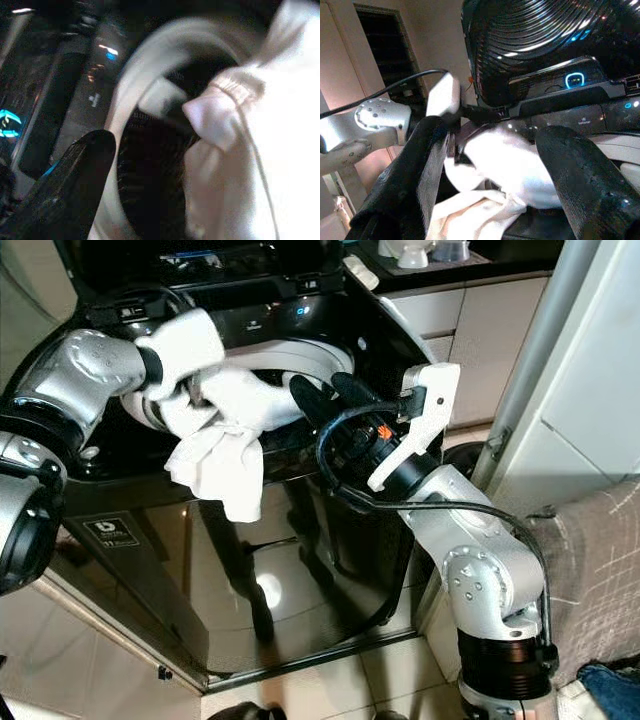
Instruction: Clothes washing
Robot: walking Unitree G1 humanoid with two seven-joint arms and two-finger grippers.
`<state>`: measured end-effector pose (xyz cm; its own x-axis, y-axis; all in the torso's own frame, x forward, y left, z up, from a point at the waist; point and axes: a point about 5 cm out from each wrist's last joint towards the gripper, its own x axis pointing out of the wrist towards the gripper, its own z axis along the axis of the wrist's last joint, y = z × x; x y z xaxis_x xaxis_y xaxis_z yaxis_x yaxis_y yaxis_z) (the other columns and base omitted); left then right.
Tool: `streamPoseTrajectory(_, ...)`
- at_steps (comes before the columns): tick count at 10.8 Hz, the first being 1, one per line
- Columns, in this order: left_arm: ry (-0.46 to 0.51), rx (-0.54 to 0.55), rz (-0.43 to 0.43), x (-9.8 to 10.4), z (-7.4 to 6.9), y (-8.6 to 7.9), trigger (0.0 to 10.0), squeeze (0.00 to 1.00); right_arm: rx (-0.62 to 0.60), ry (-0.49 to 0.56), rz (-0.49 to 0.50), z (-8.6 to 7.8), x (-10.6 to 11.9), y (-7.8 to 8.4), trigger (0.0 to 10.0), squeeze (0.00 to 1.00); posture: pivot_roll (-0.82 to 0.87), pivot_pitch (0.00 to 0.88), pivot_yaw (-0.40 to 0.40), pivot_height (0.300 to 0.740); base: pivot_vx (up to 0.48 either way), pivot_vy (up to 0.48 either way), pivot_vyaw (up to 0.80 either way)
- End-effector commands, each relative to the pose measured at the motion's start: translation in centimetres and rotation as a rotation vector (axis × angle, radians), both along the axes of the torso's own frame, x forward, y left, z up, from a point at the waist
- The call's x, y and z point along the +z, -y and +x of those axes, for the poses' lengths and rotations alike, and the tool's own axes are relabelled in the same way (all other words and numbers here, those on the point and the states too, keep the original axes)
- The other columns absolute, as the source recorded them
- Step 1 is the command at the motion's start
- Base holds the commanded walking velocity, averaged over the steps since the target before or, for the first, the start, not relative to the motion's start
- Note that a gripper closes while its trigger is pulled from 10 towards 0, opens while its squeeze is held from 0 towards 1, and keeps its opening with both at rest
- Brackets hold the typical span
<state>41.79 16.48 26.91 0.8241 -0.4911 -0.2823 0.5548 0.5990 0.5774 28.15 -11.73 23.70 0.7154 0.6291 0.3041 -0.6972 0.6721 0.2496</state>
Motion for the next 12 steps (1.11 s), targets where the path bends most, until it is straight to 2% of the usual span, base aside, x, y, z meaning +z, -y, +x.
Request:
streamPoseTrajectory(1,0.072,0.084,-0.252,2.4,0.3,-0.3,10.0,0.00,-0.018,0.017,0.002,0.3,0.3,-0.3,10.0,0.00,-0.22,0.000,0.119,0.740,0.000,0.000,0.00)
streamPoseTrajectory(2,0.153,0.144,-0.434,2.6,0.4,-1.0,10.0,0.00,-0.108,0.022,-0.040,0.8,-0.3,-0.1,10.0,0.00,-0.22,0.000,0.123,0.740,0.000,0.000,0.00)
streamPoseTrajectory(3,0.271,0.069,-0.536,2.5,-0.1,0.1,10.0,0.00,-0.164,0.029,-0.072,1.1,-0.9,0.0,10.0,0.00,-0.21,0.000,0.113,0.740,0.000,0.000,0.00)
streamPoseTrajectory(4,0.317,0.025,-0.567,2.4,-0.5,0.8,10.0,0.00,-0.179,0.030,-0.083,1.2,-1.1,0.1,10.0,0.00,-0.20,0.000,0.101,0.740,0.000,0.000,0.00)
streamPoseTrajectory(5,0.344,-0.054,-0.634,0.9,-1.9,2.2,10.0,0.00,-0.189,0.031,-0.091,1.5,-1.4,0.1,10.0,0.00,-0.18,0.000,0.082,0.740,0.000,0.000,0.00)
streamPoseTrajectory(6,0.318,-0.022,-0.599,-1.0,-2.1,2.6,10.0,0.00,-0.181,0.025,-0.092,2.1,-1.5,-0.1,10.0,0.00,-0.15,0.000,0.051,0.740,0.000,0.000,0.00)
streamPoseTrajectory(7,0.270,0.042,-0.555,-2.3,-1.6,2.2,10.0,0.00,-0.162,0.032,-0.105,2.4,-1.5,-0.6,10.0,0.00,-0.14,0.000,0.043,0.740,0.000,0.000,0.00)
streamPoseTrajectory(8,0.143,0.055,-0.436,-4.1,-1.2,1.6,10.0,0.00,-0.153,0.038,-0.104,2.8,-1.4,-0.9,10.0,0.00,-0.14,0.000,0.042,0.740,0.000,0.000,0.00)
streamPoseTrajectory(9,0.059,0.077,-0.481,-4.7,-1.6,1.0,10.0,0.00,-0.175,0.049,-0.095,3.0,-1.4,-0.8,10.0,0.00,-0.14,0.000,0.050,0.740,0.000,0.000,0.00)
streamPoseTrajectory(10,0.051,0.128,-0.514,-4.8,-1.6,0.5,10.0,0.00,-0.213,0.061,-0.102,3.2,-1.3,-0.6,10.0,0.00,-0.14,0.000,0.050,0.740,0.000,0.000,0.00)
streamPoseTrajectory(11,0.084,0.210,-0.734,-4.0,-1.3,0.5,10.0,0.00,-0.310,0.095,-0.119,3.6,-1.1,-0.1,10.0,0.00,-0.15,0.000,0.056,0.740,0.000,0.000,0.00)
streamPoseTrajectory(12,0.134,0.156,-0.698,-3.7,-1.5,1.4,10.0,0.00,-0.325,0.096,-0.135,3.8,-1.2,-0.1,10.0,0.00,-0.15,0.000,0.059,0.740,0.000,0.000,0.00)
